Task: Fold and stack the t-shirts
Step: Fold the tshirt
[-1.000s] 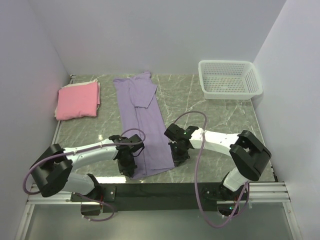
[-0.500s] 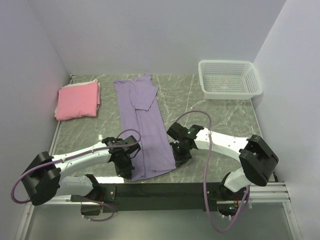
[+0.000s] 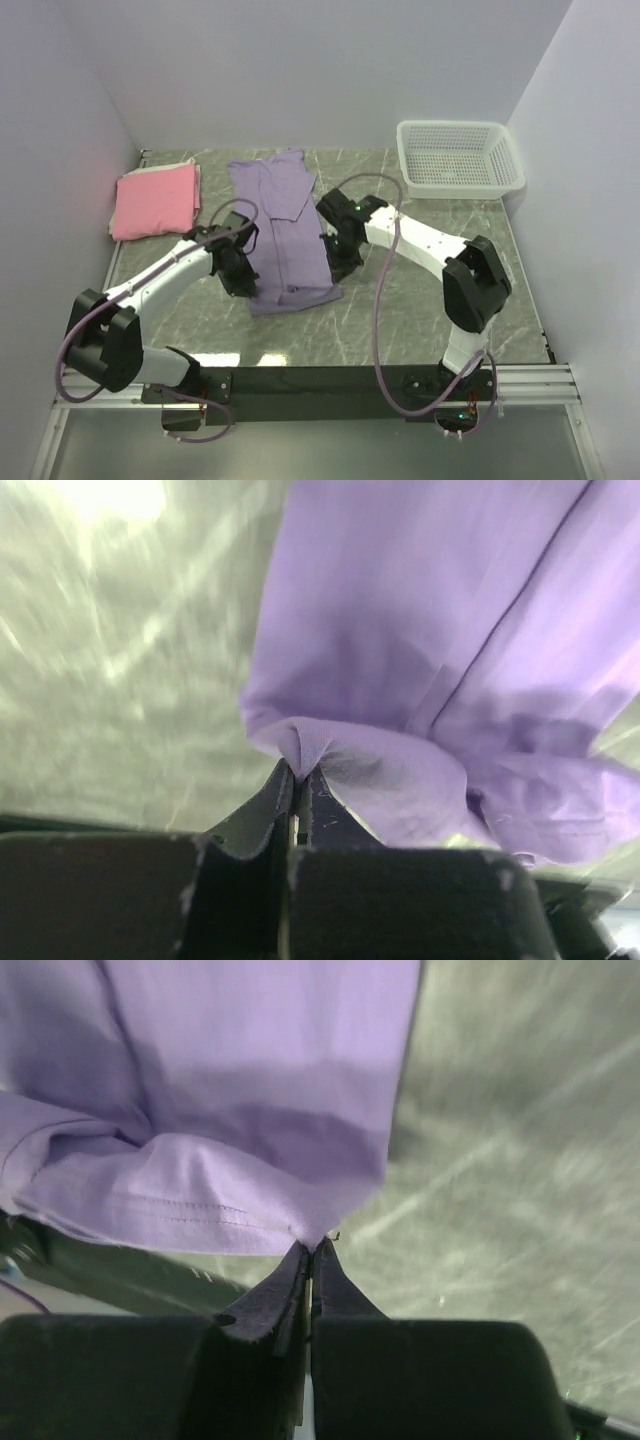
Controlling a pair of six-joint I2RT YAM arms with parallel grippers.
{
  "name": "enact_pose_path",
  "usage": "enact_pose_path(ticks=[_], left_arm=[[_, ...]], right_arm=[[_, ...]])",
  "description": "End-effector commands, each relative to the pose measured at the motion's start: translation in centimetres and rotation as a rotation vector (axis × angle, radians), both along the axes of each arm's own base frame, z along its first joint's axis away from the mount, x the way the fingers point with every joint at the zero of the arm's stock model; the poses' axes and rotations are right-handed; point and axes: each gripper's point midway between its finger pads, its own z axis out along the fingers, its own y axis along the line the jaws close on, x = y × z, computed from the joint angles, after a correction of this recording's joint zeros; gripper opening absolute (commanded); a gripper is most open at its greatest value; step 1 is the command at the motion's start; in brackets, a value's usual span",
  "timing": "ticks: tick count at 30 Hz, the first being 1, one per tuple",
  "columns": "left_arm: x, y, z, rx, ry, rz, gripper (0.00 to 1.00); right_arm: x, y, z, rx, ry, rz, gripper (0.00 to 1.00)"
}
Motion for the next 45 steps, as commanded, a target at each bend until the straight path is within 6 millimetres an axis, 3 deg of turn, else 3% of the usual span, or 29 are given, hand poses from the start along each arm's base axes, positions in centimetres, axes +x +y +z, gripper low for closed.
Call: enact_pose_path(ticks=[1,2,9,15,18,22,32,41,44,45], left_arm=[[4.2,2.4,1.2,0.068,-0.094,0.005,0.01],[5.1,2.6,1.5,0.071,-0.112,0.005,0.01],[9.9,4.7,1.7,0.081,-0.175,0.054,0.01],[12.8,5.0,1.3,0.076,-0.210,0.045,0.01],[13.8,4.4,1.0,0.059,-0.220,0.028,0.01],[14.5,4.5,0.5,0.069,-0.232,0.011,0.01],[16.1,5.1,0.1,0.117,-0.296,0.008,0.01],[16.2,5.6,-2.5,0.144,-0.275,0.028,0.01],[16.4,5.7,-2.7,0.154,-0.277,0.027,0.05],[16.4,5.9,-2.6,0.157,-0.279,0.032,0.12]], right_arm=[[3.2,0.2,1.9,-0.008,-0.056,0.006,0.00],[4.7,0.6,2.2,-0.004,-0.073,-0.003,0.00],[9.9,1.2,2.6,-0.003,-0.138,-0.042,0.00],[12.4,1.4,1.5,0.011,-0.161,-0.063,0.00],[12.7,1.2,0.5,0.003,-0.145,-0.062,0.00],[12.9,0.9,-0.7,0.001,-0.134,-0.079,0.00],[15.3,1.3,-1.2,0.027,-0.194,-0.107,0.00],[16.9,2.2,-2.6,0.044,-0.216,-0.126,0.00],[17.3,2.2,-2.7,0.038,-0.224,-0.127,0.03],[17.4,2.2,-2.5,0.038,-0.230,-0.126,0.06]])
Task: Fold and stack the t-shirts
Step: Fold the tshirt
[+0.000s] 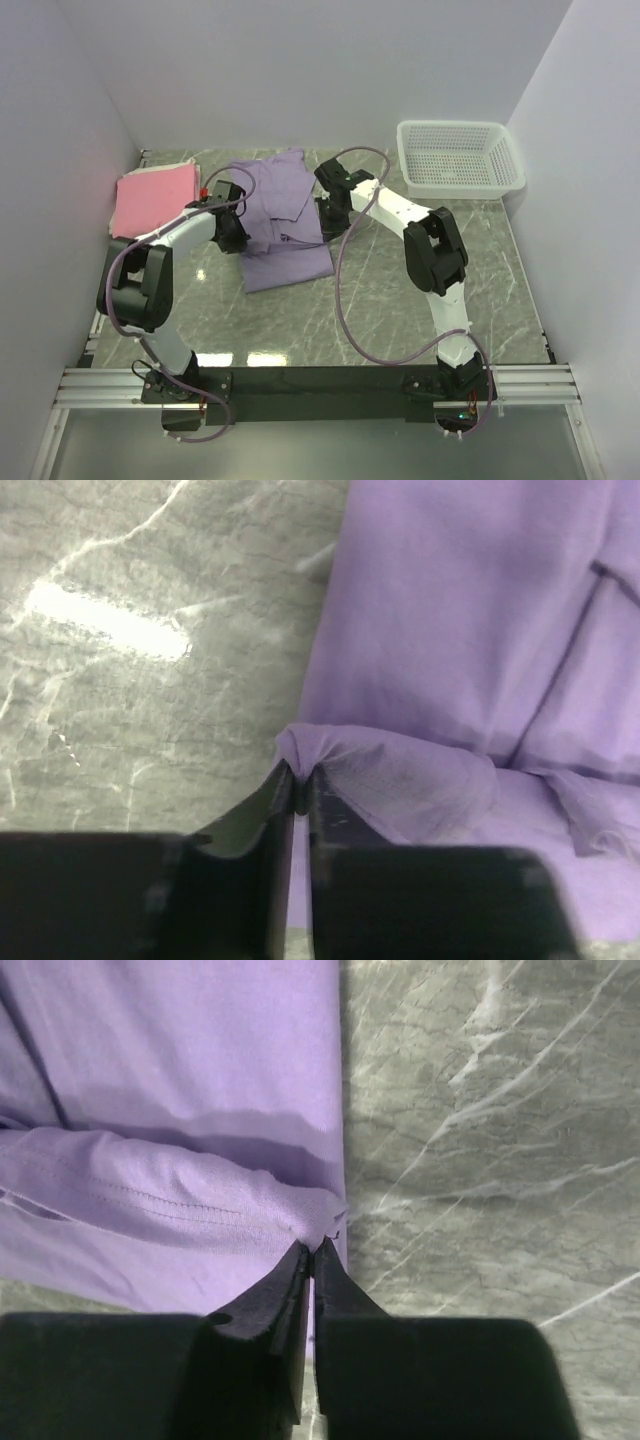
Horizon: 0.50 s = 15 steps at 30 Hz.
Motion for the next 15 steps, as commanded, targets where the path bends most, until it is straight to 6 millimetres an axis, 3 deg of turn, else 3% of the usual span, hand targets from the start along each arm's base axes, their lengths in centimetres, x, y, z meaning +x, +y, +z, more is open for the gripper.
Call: enact_pose_path(ticks=[1,3,5,6,9,11,15], left_arm=[[0.9,0.9,0.4,0.037,-0.043,0.016,0.16],[1.0,1.1,1.5,0.040,-0.062,0.025,0.31],[1.1,1.2,3.1,0.038,-0.100,0.023,0.44],[1.0,1.2,3.7,0.037,-0.114,0.023,0.58],[0.2,1.2,5.5,0.024,-0.154,0.022,0.75],[-0.8,0.6,6.5,0.009,-0.170,0.010,0.76],[-3.7,-1.3,6.0,-0.019,-0.135,-0.038,0.63]], right_arm=[[2.5,-0.1,1.6,0.004,-0.085,-0.030,0.11],[2.8,-0.1,3.1,0.018,-0.123,-0.025,0.26],[2.9,-0.1,4.3,0.022,-0.161,-0.027,0.33],[2.9,-0.1,6.0,0.038,-0.196,-0.030,0.36],[2.0,0.1,7.5,0.049,-0.248,-0.021,0.43],[1.2,1.2,8.6,0.084,-0.275,0.004,0.43],[-0.8,3.3,7.8,0.141,-0.249,0.045,0.39]])
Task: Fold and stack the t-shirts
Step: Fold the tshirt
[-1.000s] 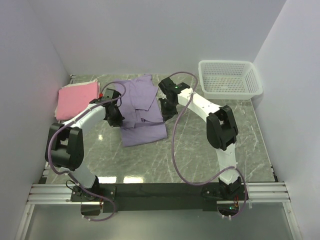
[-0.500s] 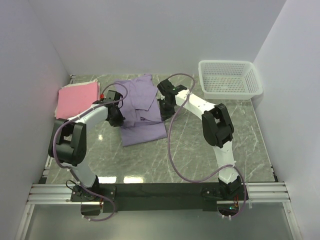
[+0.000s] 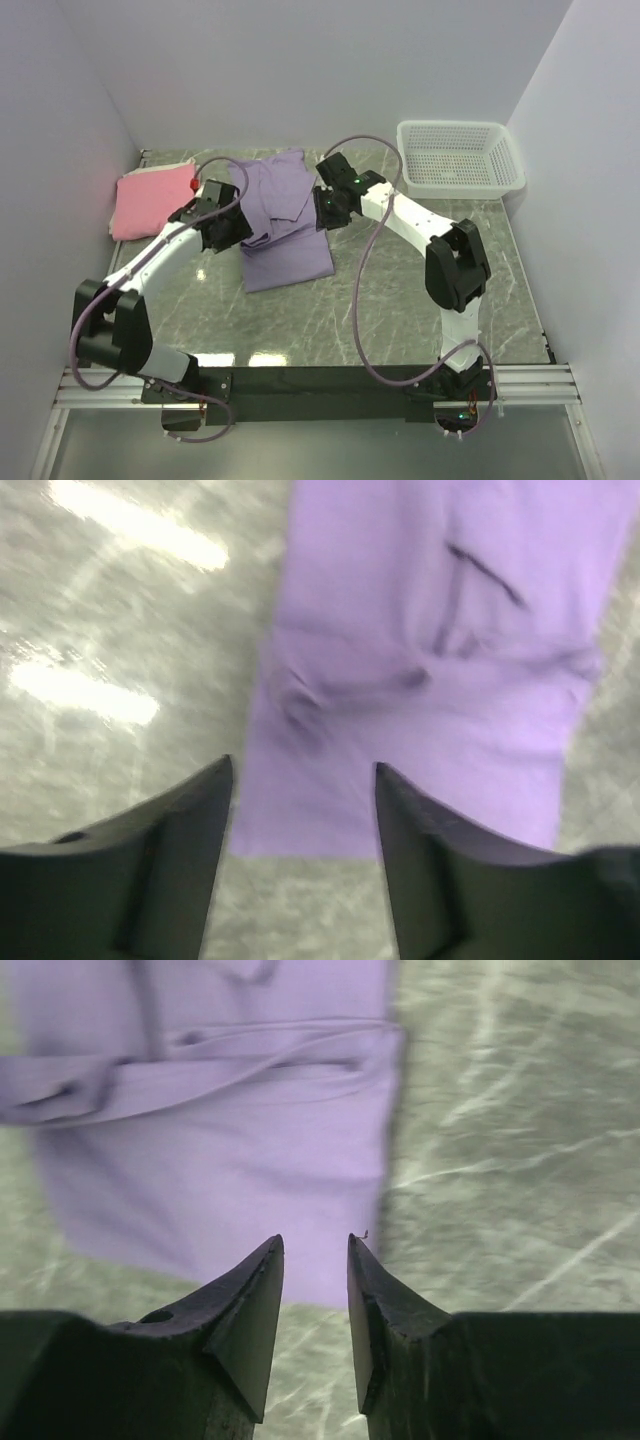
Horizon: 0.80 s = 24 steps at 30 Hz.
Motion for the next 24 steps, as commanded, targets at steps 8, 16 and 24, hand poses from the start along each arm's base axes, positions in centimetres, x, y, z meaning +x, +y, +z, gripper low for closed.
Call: enact_pose_path(ticks=[8,16,24], left_arm=[[-4.1,-3.1,-4.3,-0.025,0.109,-0.068,0.28],[-0.2,-3.5,-5.4,0.044,0.110,-0.077,0.18],[3.5,-2.7,-7.3,0.109,0.145,-0.059,0.16]], right_arm=[[-1.5,7.2,0.3,0.175,-0.004,0.129,0.30],[0.2,8.1,-2.9,0.146,0.019,0.129,0.28],[4.1,7.0,-4.8,0.145,0.028,0.070,0.27]])
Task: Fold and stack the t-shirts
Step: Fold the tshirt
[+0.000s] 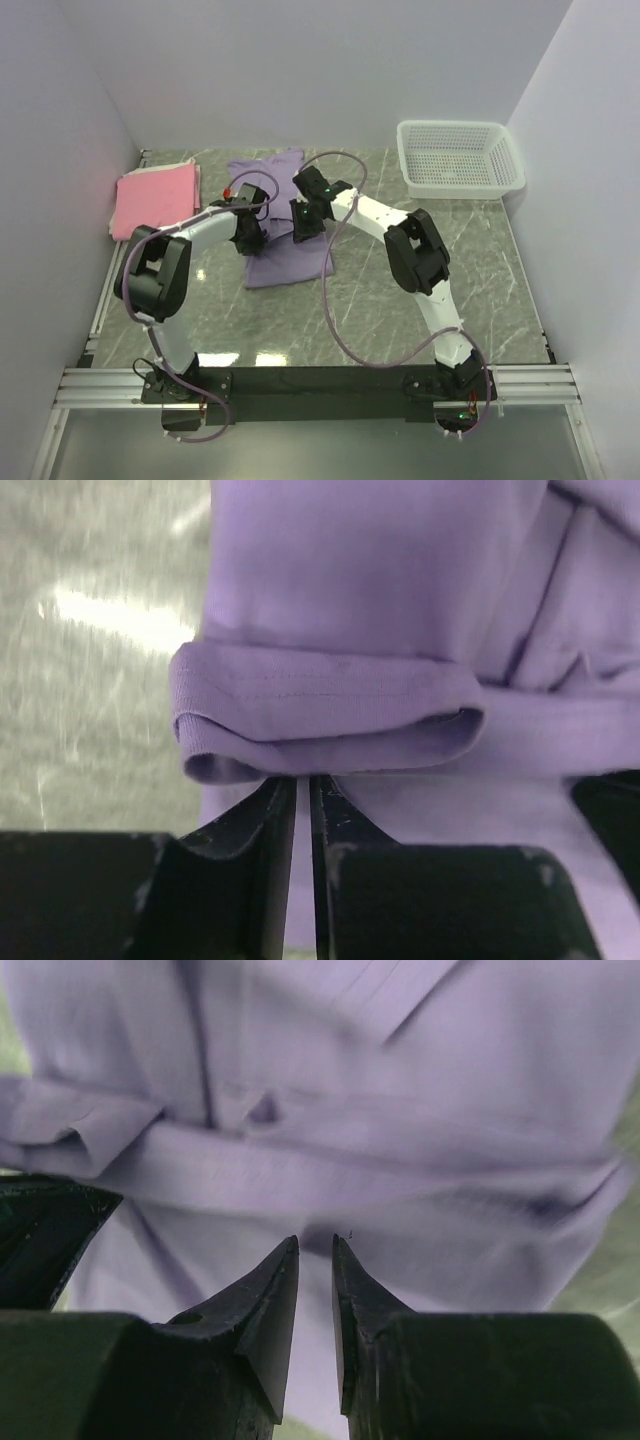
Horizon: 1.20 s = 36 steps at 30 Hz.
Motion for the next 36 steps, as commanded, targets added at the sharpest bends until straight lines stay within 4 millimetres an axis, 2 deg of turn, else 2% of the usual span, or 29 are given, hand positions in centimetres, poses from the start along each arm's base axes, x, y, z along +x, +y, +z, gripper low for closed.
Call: enact_pose_path(ticks=[1,6,7,11,14,16,20,22,23,25,26,27,28,29,30,32,36], left_arm=[[2.8,0.9,0.9,0.038,-0.054,0.007,0.16],[4.5,2.1,0.0,0.043,-0.039,0.034,0.16],[4.8,2.3,-0.4,0.037,-0.031,0.038,0.16],[6.3,2.0,-0.1,0.028,-0.049,0.032,0.21],[7.7,1.8,0.6,0.015,-0.075,0.026,0.27],[8.9,1.6,1.6,0.005,-0.109,0.021,0.33],[10.9,2.0,2.9,0.004,-0.133,0.032,0.49],[10.7,2.1,3.2,0.001,-0.118,0.038,0.56],[9.9,2.2,3.4,0.000,-0.103,0.037,0.60],[8.6,1.8,3.7,-0.041,-0.087,0.035,0.63],[7.9,1.7,5.2,-0.059,-0.112,0.039,0.66],[6.2,1.9,4.4,-0.061,-0.082,0.051,0.70],[5.5,2.2,4.7,-0.056,-0.087,0.062,0.72],[4.7,2.4,6.1,-0.065,-0.114,0.069,0.73],[3.3,2.7,5.2,-0.062,-0.090,0.081,0.73],[2.0,3.0,4.9,-0.066,-0.092,0.081,0.72],[1.7,2.6,3.4,-0.081,-0.056,0.062,0.64]], right_arm=[[3.8,-0.5,1.8,0.048,-0.060,-0.048,0.27],[6.9,-1.9,1.5,0.065,-0.066,-0.101,0.28],[7.5,-2.5,0.9,0.064,-0.054,-0.119,0.28],[10.2,-3.3,2.2,0.095,-0.103,-0.157,0.29],[11.2,-3.9,3.6,0.110,-0.142,-0.157,0.30],[11.2,-4.1,4.0,0.102,-0.163,-0.142,0.32],[9.8,-5.3,5.2,0.074,-0.206,-0.105,0.38],[8.9,-5.8,5.5,0.058,-0.210,-0.094,0.39],[7.8,-6.1,5.8,0.053,-0.204,-0.084,0.39],[6.2,-5.5,6.4,0.056,-0.205,-0.055,0.39],[5.4,-5.3,7.8,0.073,-0.225,-0.049,0.39],[4.2,-5.1,7.2,0.069,-0.206,-0.037,0.39],[2.9,-4.2,7.4,0.076,-0.202,-0.011,0.39],[1.8,-3.7,7.8,0.085,-0.205,0.005,0.39],[1.2,-3.2,7.7,0.087,-0.201,0.018,0.39],[-0.7,-1.4,7.4,0.094,-0.175,0.069,0.39],[-2.5,0.9,5.4,0.097,-0.115,0.103,0.39]])
